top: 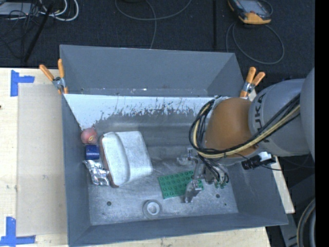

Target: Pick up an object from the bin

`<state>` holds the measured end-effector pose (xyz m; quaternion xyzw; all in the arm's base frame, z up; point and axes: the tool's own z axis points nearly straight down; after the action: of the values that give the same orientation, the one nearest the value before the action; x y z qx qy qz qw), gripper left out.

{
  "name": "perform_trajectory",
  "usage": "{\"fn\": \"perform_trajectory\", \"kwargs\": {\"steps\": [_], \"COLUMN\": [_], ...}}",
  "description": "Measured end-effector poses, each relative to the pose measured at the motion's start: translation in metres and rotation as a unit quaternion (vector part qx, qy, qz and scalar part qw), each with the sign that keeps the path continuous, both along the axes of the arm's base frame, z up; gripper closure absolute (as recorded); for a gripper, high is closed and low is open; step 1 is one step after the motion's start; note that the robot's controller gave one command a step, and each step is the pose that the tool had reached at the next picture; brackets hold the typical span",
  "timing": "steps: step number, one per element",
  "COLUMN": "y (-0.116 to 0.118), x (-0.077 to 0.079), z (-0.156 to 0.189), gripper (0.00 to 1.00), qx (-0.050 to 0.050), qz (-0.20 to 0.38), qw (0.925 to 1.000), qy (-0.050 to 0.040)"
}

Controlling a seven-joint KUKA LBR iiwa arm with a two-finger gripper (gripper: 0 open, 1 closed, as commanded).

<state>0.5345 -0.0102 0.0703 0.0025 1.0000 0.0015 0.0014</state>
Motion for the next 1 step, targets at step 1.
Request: {"fn": "perform_trajectory", "kwargs": {"steps": [1], "y": [0.0003], "x": [0.0017], "z": [0.0048], "gripper": [1.0], "qx": [0.0], "qz": [0.0], "qw": [1.0], "qy": [-0.0037]}}
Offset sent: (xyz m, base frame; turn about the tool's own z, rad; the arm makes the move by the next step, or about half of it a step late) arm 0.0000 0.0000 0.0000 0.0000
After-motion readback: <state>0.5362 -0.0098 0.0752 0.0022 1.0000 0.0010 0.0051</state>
